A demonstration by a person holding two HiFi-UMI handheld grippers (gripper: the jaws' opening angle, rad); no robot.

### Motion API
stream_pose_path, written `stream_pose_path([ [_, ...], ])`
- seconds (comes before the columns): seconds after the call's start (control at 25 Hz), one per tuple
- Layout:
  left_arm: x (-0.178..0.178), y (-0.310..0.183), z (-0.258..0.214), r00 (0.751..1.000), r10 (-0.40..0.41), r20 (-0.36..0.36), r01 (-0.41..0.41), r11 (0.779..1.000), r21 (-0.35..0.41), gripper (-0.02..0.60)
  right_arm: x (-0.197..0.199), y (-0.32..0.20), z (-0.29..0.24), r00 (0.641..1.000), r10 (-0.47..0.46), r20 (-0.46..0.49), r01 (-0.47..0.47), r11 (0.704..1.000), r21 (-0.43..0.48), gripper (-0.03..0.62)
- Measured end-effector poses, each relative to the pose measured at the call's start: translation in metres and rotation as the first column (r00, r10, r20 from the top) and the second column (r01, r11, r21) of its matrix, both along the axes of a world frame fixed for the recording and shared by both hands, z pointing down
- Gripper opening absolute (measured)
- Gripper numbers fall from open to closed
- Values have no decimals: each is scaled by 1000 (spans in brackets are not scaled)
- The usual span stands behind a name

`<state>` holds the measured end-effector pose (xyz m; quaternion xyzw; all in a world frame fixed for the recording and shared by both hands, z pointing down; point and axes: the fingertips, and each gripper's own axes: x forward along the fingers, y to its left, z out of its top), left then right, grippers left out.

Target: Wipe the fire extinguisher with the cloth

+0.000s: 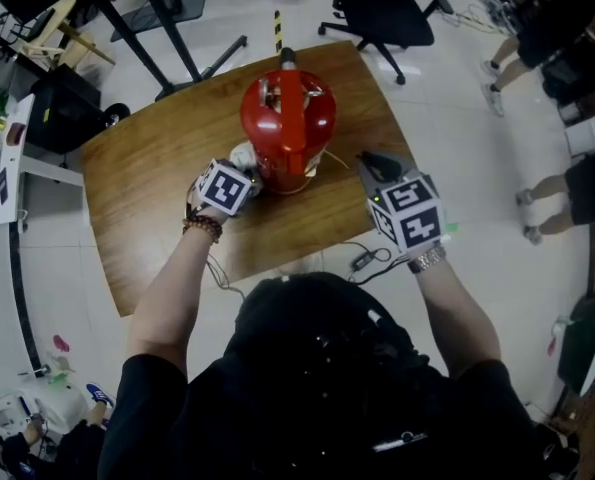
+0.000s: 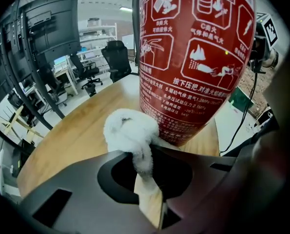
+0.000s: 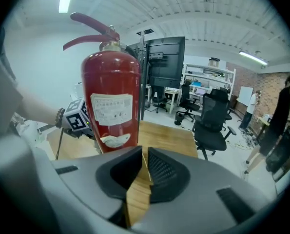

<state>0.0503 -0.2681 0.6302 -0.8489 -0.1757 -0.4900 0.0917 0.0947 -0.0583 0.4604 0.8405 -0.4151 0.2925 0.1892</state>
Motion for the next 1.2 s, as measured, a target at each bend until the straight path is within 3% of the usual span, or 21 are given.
stream_pose_path([
  [0.28,-5,-4,13,999,-27,30,27,1000,-7,35,-2,-11,1,999,-33,4,33,999,4,43],
  [0.56,1,-15,14,999,25,20,-25,1000,-7,35,-8,-13,3,998,57,-3,-57,998,-11,43],
  [0.92,21,-38,-53,985,129,-115,-134,990,-39,35,-23,-13,0,977,213,-20,-213,976,-31,43],
  [1.2,41,-44,-144,944,180,-277,-205,977,-64,35,-37,-23,-4,964,266,-29,-267,963,-38,43],
])
